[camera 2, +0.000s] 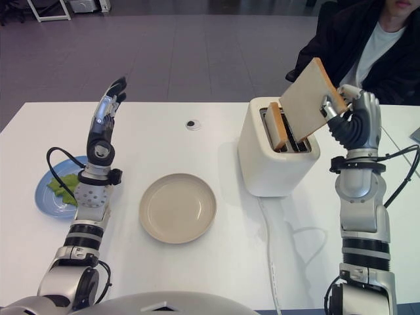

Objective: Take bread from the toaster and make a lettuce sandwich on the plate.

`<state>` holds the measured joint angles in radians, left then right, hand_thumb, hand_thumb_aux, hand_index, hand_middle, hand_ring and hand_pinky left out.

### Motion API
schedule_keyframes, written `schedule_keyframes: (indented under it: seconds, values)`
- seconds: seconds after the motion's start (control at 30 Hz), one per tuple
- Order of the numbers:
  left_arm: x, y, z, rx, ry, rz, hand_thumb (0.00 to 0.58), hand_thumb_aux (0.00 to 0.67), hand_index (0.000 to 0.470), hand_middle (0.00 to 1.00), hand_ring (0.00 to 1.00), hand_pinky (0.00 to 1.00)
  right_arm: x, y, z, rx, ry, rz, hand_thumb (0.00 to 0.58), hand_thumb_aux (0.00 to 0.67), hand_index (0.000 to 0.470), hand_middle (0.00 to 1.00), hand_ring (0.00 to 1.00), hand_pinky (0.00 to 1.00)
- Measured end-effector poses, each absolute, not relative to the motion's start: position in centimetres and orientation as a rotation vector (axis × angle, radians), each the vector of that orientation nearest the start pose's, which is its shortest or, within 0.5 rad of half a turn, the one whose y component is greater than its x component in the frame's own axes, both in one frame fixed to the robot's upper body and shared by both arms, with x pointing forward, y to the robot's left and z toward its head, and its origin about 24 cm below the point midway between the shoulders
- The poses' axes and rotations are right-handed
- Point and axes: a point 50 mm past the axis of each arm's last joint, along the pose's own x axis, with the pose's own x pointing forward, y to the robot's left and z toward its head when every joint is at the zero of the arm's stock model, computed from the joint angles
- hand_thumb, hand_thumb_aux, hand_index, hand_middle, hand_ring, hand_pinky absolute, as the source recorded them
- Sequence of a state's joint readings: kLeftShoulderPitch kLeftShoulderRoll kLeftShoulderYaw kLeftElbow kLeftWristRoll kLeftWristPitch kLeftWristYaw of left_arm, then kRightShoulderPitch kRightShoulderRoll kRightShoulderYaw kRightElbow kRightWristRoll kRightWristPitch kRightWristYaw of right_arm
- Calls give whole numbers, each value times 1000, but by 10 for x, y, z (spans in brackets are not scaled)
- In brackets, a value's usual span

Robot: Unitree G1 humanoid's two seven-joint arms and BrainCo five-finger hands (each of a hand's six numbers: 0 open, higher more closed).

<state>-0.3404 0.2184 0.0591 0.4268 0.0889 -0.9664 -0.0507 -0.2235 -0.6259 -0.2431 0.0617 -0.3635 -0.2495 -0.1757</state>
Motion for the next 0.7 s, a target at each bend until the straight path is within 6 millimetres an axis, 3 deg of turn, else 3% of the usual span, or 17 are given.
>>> schedule_keyframes:
  seconds: [0.27, 0.5, 0.6, 0.7]
  values:
    - [286, 181, 127, 321, -875, -112, 0, 0, 0, 0, 0, 0, 270, -281, 193, -874, -591, -360, 580, 670, 470, 1000, 1000, 1000]
    - [283, 209, 143, 391, -911, -49, 0, 0, 0, 0, 0, 0, 254, -249, 222, -752, -788, -146, 580, 670, 470, 1000, 1000, 1000]
    - [280, 233, 155, 584, -918, -27, 0, 0, 0, 0, 0, 0, 246, -232, 225, -686, -823, 2, 580, 670, 470, 1000, 1000, 1000]
    - [276, 257, 161, 887, -854, -28, 0, 0, 0, 0, 0, 0, 241, -205, 219, -618, -813, 199, 580, 670, 470, 1000, 1000, 1000]
